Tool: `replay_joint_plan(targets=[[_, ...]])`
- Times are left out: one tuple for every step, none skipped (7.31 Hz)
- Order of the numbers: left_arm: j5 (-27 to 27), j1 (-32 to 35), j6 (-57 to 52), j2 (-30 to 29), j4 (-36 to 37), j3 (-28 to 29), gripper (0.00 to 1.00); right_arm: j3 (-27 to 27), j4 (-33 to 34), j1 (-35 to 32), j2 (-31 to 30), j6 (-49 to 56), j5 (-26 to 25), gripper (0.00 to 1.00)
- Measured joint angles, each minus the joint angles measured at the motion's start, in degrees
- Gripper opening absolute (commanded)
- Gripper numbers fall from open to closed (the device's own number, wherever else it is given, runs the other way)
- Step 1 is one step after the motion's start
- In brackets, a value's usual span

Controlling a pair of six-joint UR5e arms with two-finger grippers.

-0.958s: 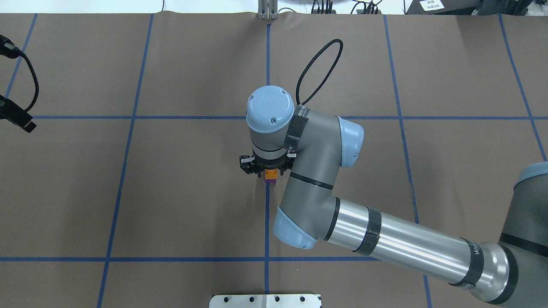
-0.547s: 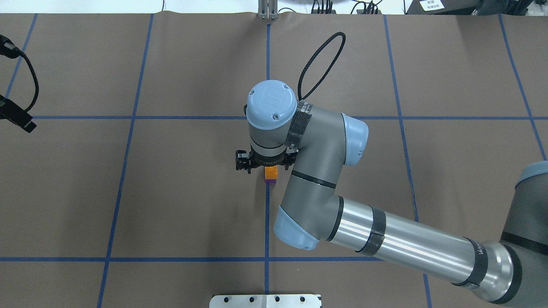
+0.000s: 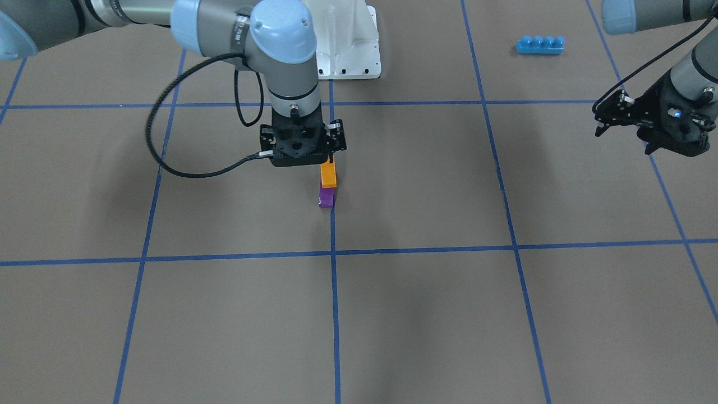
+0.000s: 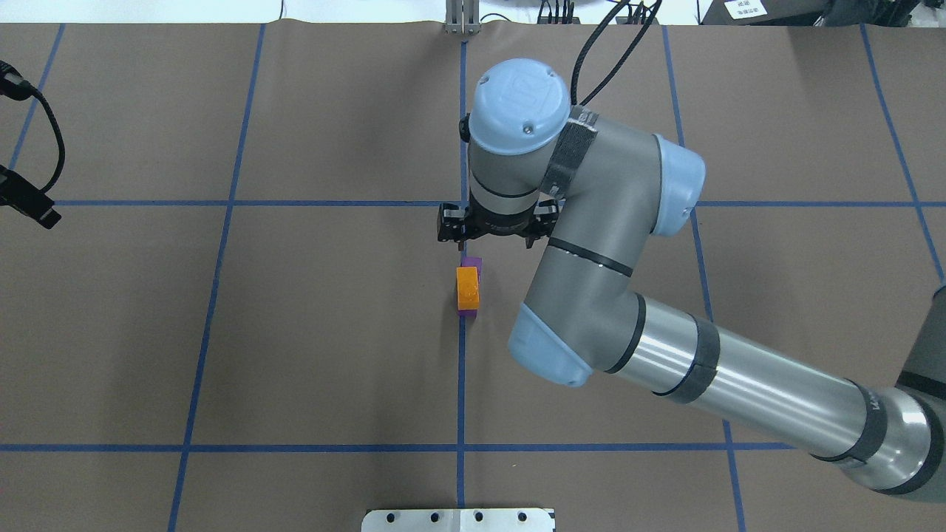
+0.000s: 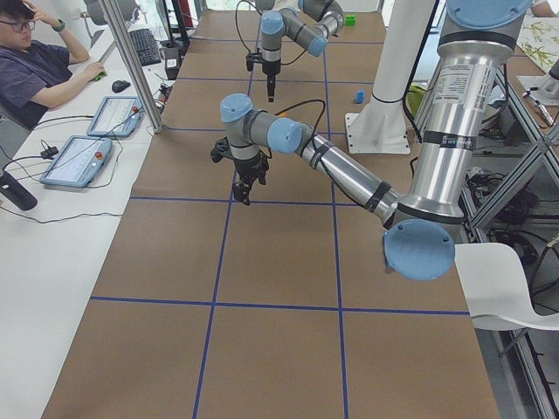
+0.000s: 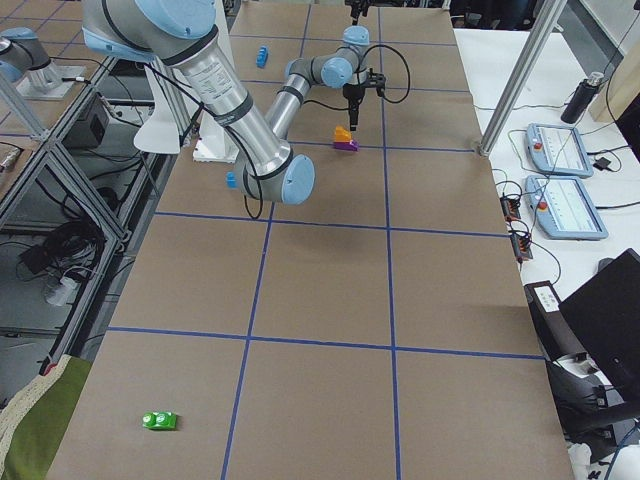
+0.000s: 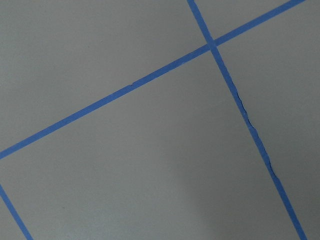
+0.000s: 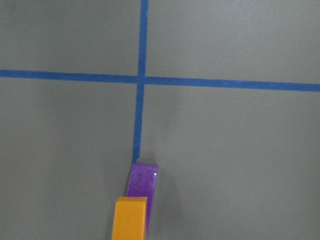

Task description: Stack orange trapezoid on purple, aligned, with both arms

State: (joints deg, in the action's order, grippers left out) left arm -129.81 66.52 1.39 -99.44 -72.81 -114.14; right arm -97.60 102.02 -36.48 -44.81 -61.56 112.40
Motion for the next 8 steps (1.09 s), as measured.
replay_joint_plan(targets=[[0.0, 0.9, 0.0, 0.1, 0.0, 0.0, 1.0, -3.1, 1.3, -4.2, -3.3, 4.1, 2.3, 1.0], [0.0, 2.3, -0.1, 0.2, 0.0, 0.2, 1.0, -5.7, 2.8, -9.2, -7.1, 10.6, 4.7, 1.0], [0.0, 4.1, -0.3, 0.3, 0.0, 0.5, 1.0, -7.3, 4.1, -14.6, -11.1, 18.9, 6.5, 1.0], [0.1, 6.1, -1.3, 0.3, 0.0, 1.2, 1.0, -8.0, 4.7, -20.3, -15.3, 28.3, 8.3, 1.0], [0.1, 8.4, -4.3, 0.4, 0.0, 2.5, 1.0, -8.3, 4.9, -26.6, -20.1, 38.6, 10.7, 1.0], [0.1, 11.4, -8.6, 0.4, 0.1, 4.5, 1.0, -8.2, 4.8, -32.5, -24.8, 48.3, 13.1, 1.0], [0.1, 14.8, -13.6, 0.4, 0.1, 7.0, 1.0, -8.1, 4.7, -38.2, -29.3, 57.5, 14.7, 1.0], [0.0, 18.2, -18.6, 0.4, 0.1, 9.9, 1.0, -7.9, 4.7, -43.4, -33.3, 65.0, 15.6, 1.0]])
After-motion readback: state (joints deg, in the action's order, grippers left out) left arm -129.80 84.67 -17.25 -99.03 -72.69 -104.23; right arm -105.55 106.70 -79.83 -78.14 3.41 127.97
